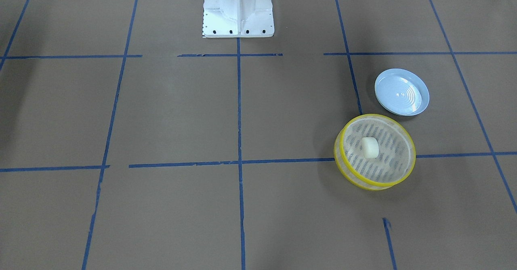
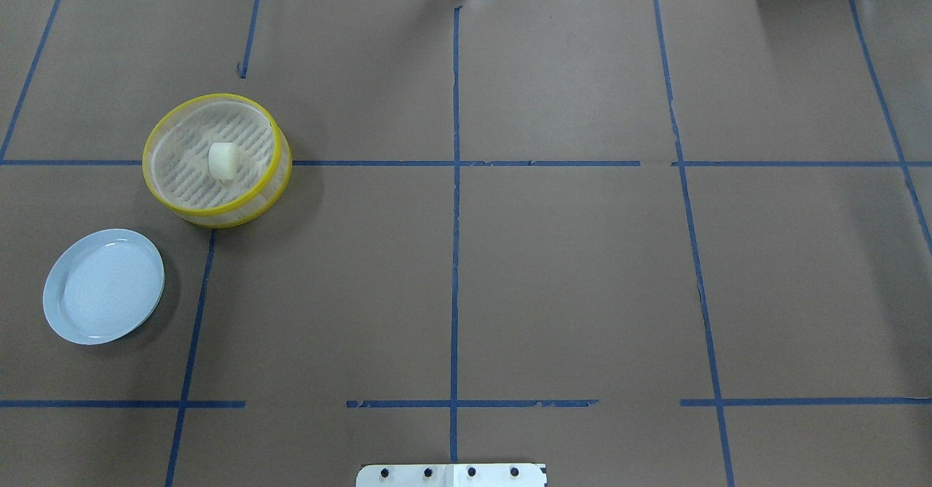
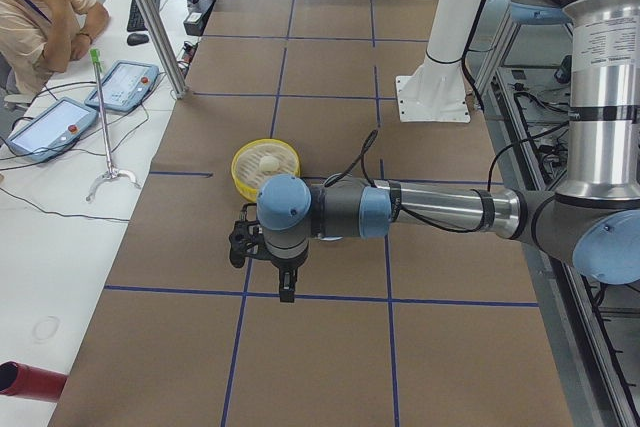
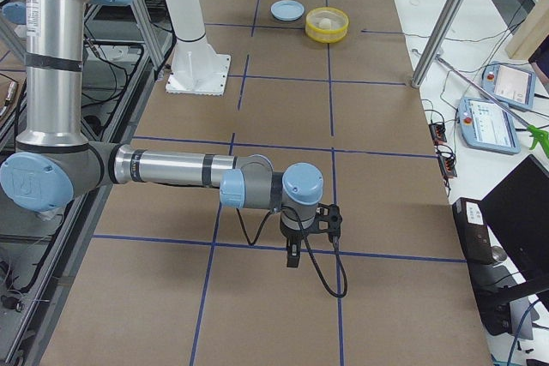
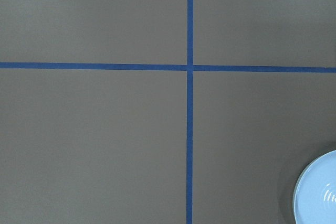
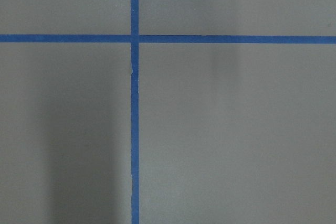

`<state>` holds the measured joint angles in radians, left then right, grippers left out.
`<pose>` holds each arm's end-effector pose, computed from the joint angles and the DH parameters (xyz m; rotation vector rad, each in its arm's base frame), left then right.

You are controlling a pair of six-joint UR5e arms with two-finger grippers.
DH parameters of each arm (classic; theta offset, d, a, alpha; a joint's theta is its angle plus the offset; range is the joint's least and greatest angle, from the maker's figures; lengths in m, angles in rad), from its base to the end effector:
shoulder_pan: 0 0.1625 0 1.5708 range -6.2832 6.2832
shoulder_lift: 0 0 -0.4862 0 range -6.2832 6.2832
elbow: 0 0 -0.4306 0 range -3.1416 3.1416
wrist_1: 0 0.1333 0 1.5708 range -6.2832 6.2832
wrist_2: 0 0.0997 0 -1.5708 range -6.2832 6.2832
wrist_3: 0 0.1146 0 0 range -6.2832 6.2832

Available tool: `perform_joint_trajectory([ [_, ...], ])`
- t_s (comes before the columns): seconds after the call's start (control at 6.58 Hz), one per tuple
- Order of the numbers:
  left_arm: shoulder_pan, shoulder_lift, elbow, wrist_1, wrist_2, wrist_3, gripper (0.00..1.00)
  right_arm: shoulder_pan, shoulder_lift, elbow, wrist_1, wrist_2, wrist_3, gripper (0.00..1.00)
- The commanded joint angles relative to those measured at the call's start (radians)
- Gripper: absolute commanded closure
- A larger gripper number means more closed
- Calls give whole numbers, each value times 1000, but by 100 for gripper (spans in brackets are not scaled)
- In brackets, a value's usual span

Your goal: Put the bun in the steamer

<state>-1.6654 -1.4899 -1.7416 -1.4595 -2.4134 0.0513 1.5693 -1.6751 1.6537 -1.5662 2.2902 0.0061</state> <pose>-0.0936 -0.4809 0.6868 0.0414 0.8419 -0.0497 0.0571 -0.4782 0.7431 -0.0188 -0.7193 0.0104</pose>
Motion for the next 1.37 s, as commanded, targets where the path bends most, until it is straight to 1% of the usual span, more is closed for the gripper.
perform_joint_trajectory([
  [0.0,1,0,11,-1,0,-7,0,0,0,0,0,0,0,0],
  [0.91,18,-10,17,-12,5,-4,0,0,0,0,0,0,0,0],
  [1.22,18,-30,31,-15,0,1,0,0,0,0,0,0,0,0],
])
